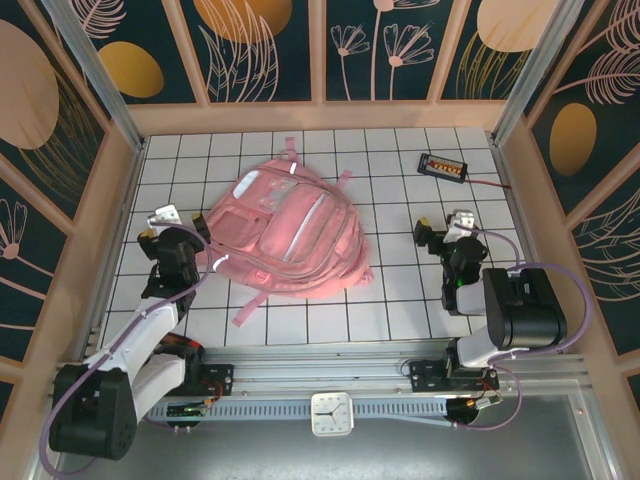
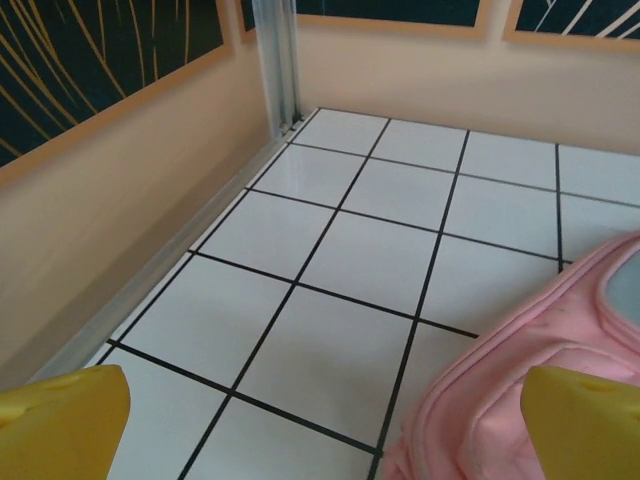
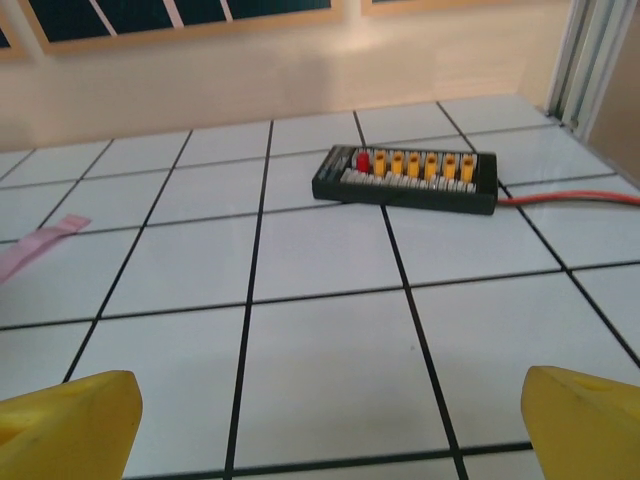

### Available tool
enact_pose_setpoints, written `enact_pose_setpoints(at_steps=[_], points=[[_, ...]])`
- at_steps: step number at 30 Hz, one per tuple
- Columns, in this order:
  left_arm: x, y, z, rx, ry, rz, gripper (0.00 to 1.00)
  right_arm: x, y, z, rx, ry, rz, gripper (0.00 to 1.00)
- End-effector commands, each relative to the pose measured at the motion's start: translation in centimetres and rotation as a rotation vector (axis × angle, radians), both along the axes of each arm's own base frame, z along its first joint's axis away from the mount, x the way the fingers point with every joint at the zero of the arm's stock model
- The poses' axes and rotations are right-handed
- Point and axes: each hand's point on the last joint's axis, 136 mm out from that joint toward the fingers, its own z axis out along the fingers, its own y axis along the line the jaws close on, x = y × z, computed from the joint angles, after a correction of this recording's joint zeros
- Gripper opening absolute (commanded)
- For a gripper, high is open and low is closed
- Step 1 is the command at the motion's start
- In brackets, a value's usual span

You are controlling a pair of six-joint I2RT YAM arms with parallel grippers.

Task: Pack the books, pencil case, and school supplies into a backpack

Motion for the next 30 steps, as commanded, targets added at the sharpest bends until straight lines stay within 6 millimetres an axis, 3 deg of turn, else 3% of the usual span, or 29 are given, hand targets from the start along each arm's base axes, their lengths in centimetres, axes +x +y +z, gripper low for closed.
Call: enact_pose_setpoints(at_steps=[1, 9, 12, 24, 27, 30], points=[[1.2, -0.3, -0.2, 0.045, -0.037, -0.062, 0.99, 1.1, -0.6, 1.8, 0.001, -0.067, -0.027, 0.98], [6.5, -1.7, -0.9, 0.041, -0.089, -0.158, 0.99, 1.7, -1.1, 1.4, 0.029, -0.038, -0.027, 0.99], [7.3, -2.2, -1.7, 0.030, -0.086, -0.189, 0.99, 1.8, -1.2, 1.4, 0.029, -0.039, -0.029, 0.99], [5.5, -3.6, -2.4, 0.024, -0.163, -0.310, 0.99, 1.8, -1.2, 1.3, 0.031, -0.036, -0.027, 0.99], [4.1, -4.0, -2.3, 0.022, -0.216, -0.353, 0.99, 1.8, -1.2, 1.4, 0.031, -0.036, -0.027, 0.99], [4.2, -4.0, -2.8, 0.019, -0.219, -0.362, 0.99, 1.8, -1.1, 1.4, 0.031, -0.036, -0.025, 0.99]])
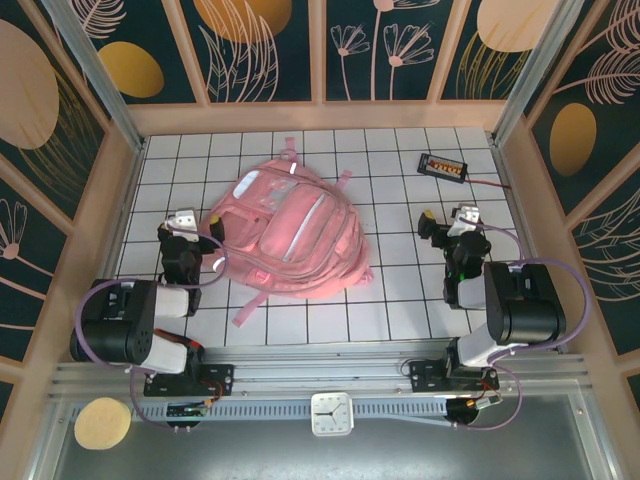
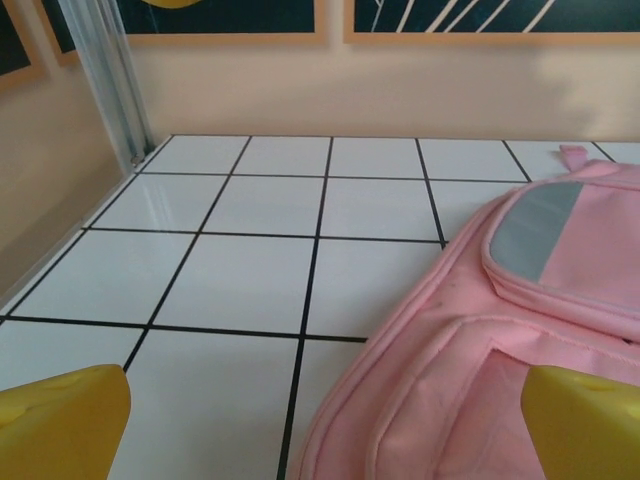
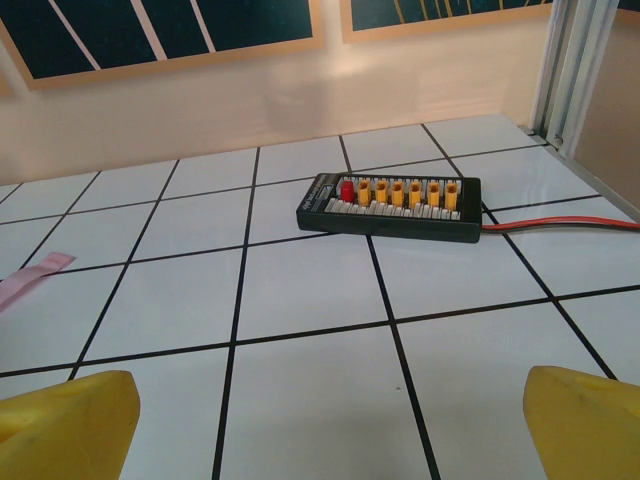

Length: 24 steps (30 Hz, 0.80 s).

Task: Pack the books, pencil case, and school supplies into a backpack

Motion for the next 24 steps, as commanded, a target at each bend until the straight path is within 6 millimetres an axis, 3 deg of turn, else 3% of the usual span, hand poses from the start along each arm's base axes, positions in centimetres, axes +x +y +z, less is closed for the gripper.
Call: enact_pose_setpoints(at_steps=[1, 5, 24], points=[[0.6, -0.2, 1.9, -0.017, -0.097, -0.035, 0.99, 0.6, -0.2, 0.6, 0.007, -0.018, -0.002, 0.99], [1.0, 1.1, 1.5, -0.050, -0.076, 0.026, 0.99, 0.6, -0.1, 0.6, 0.007, -0.019, -0.002, 0.99], [0.8, 1.1, 1.6, -0.050, -0.083, 0.024, 0.99, 0.6, -0.2, 0.7, 0.009, -0.023, -0.002, 0.99]])
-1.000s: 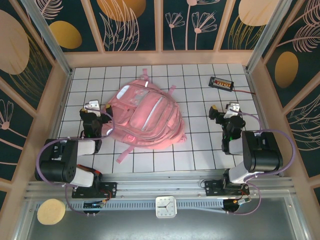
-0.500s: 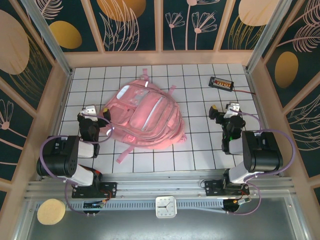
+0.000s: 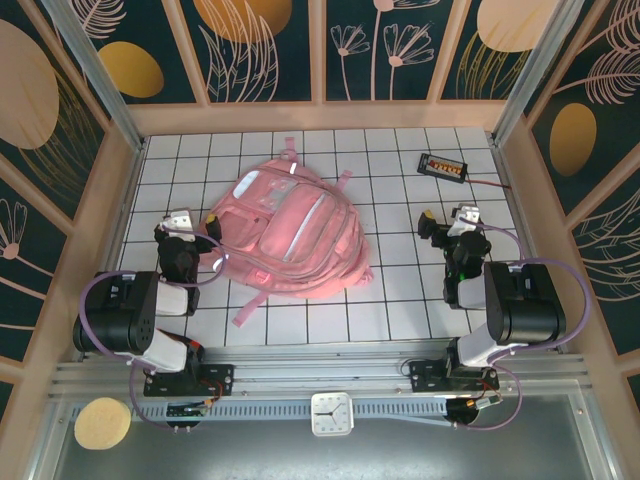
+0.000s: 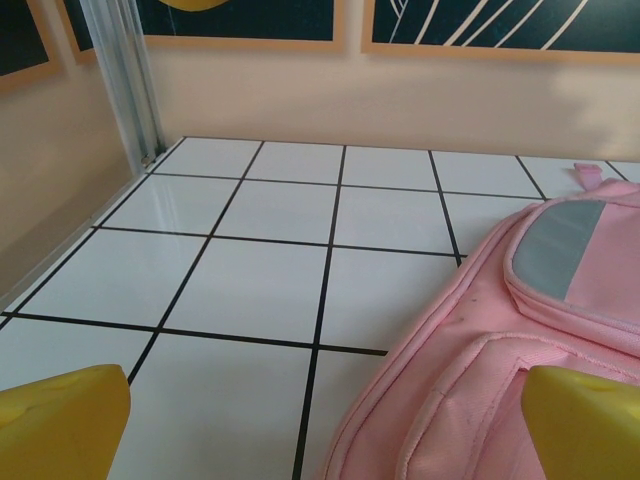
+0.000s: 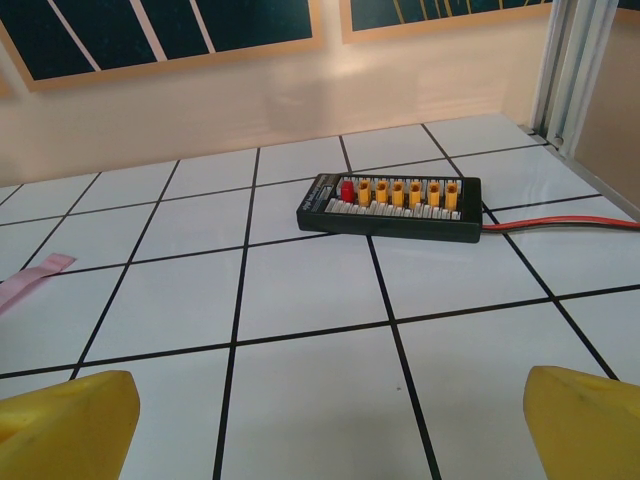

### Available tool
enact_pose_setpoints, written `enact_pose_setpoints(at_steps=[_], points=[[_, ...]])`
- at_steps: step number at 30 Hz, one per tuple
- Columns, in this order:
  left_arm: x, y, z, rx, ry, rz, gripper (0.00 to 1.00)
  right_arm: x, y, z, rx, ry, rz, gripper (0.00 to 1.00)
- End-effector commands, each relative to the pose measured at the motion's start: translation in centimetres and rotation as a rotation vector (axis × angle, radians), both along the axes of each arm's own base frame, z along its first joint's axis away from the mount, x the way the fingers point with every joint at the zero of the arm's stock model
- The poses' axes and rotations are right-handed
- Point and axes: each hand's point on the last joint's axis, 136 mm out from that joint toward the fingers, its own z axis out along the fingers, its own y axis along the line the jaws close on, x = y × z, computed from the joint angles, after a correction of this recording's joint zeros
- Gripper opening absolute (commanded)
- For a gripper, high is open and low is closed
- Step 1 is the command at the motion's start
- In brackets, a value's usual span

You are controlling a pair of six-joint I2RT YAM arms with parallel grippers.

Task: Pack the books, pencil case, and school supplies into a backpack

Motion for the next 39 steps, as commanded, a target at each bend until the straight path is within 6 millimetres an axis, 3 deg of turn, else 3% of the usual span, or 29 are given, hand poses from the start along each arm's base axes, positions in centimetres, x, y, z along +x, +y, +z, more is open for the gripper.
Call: enact_pose_setpoints(at_steps=[1, 33, 39], points=[[0.44, -0.04, 1.57, -0.019, -0.061, -0.006, 0.99, 0.54, -0.18, 0.70, 0.005, -0.022, -0.001, 0.99], [0.43, -0.04, 1.56, -0.019, -0.061, -0.006, 0.99, 0.60, -0.05, 0.52, 0.003, -0.015, 0.005, 0.99], [0.44, -0.04, 1.57, -0.019, -0.061, -0.006, 0.99, -0.17, -0.10, 0.34, 0.008, -0.040, 0.012, 0.99]])
